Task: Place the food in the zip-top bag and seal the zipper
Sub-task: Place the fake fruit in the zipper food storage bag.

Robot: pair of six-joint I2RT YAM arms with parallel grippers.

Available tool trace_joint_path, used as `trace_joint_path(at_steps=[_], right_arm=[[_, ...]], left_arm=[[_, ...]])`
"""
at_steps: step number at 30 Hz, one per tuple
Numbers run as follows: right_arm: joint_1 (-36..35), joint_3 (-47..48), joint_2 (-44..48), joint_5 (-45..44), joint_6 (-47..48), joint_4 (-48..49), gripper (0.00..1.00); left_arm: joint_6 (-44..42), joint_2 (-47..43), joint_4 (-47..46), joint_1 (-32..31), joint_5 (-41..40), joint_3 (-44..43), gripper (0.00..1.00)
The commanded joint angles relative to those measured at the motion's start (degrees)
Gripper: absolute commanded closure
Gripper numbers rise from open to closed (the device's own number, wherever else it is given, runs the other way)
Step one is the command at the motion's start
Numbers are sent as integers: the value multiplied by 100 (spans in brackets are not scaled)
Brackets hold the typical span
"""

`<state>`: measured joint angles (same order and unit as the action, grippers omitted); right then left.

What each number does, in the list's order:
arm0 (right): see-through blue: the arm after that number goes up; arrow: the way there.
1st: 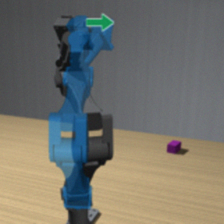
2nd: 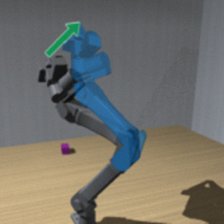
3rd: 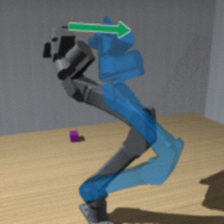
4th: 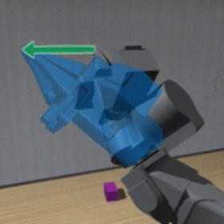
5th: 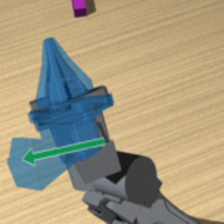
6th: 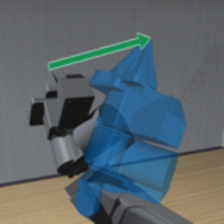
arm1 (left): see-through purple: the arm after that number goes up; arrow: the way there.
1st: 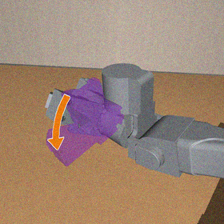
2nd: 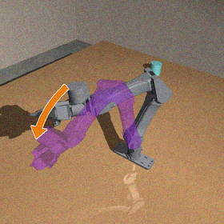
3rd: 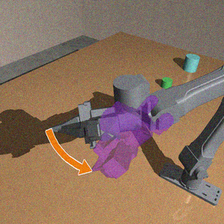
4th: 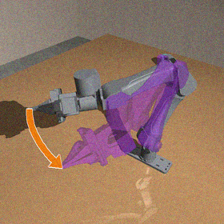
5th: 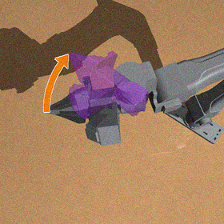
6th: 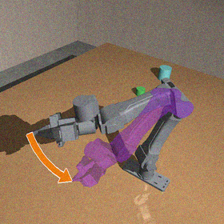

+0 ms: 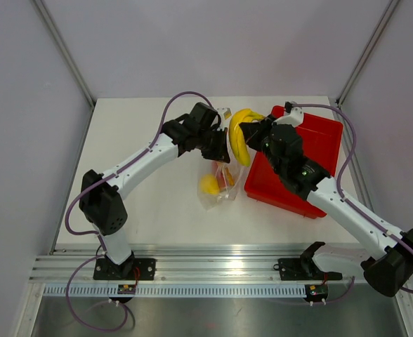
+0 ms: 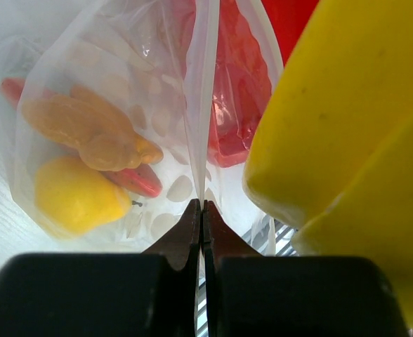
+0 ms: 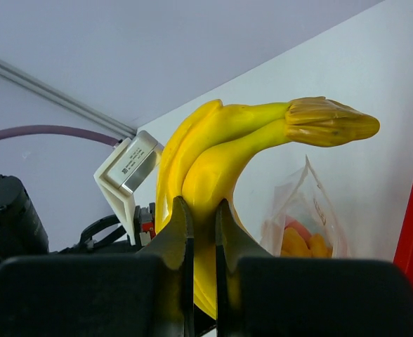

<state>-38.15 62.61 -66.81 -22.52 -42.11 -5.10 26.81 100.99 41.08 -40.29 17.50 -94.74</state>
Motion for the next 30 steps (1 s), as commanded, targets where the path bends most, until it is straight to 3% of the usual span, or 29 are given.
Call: trace_joint_path(at_steps=[1, 9, 18, 24, 30], right_arm=[[-122, 58, 53, -639, -350, 651, 100], [-219, 515, 71, -797, -386, 142, 100], [-298, 182, 115, -938, -632, 45, 100], [-394, -468, 115, -982, -650, 692, 100], [-939, -943, 115, -1500, -510, 1002, 100]], left_arm=[[-114, -238, -48, 30, -1, -36, 100], [-62, -317, -126, 39, 26, 96, 100], [-35, -378, -188, 39, 26, 228, 100], [-62, -387, -66, 48, -88, 105, 100], [-53, -299, 199, 74, -202, -335, 100]])
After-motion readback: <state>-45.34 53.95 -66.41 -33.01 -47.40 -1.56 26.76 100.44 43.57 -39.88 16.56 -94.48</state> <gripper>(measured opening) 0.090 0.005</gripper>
